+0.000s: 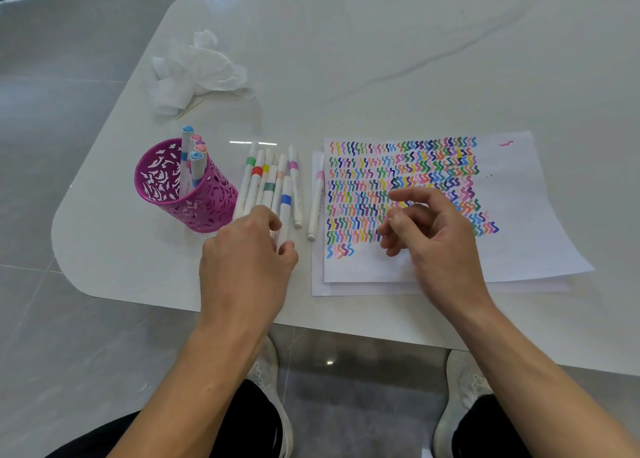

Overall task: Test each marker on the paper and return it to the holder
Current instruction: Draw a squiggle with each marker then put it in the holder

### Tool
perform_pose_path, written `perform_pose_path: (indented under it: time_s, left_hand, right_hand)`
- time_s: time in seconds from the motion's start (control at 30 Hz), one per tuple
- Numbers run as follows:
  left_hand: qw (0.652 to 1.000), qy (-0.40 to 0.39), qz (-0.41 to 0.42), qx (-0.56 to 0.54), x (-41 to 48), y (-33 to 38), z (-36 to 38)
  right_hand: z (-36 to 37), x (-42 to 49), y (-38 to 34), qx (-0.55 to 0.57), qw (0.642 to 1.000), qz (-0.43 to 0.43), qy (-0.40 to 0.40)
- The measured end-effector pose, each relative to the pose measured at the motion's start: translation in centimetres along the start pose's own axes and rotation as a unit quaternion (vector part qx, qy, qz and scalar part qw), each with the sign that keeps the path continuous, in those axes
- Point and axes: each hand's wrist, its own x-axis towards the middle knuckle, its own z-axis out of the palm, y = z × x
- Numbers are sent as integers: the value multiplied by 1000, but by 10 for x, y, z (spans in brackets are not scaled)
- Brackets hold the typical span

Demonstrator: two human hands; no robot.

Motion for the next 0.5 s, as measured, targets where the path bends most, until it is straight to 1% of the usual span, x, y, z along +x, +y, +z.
perform_pose_path:
  time_s: [0.13,0.27,0.37,0.43,0.5]
  left_hand:
    - [997,7,-5,-80,-2,1,-4]
    - [982,-29,2,-186,-7,10,-1]
    - [970,-52,21,-236,-12,18,5]
    - [965,-61,38,-252,-15,23,9]
    - [959,-74,49,-271,-18,28,12]
  right_hand:
    - [1,0,-1,-6,1000,-1,-4]
    - [2,1,-2,-39,999,-8,-15]
    - [2,1,-4,-78,996,7,-46]
    - [2,1,-4,-118,990,24,-77]
    - [4,1,-4,-145,985,32,-88]
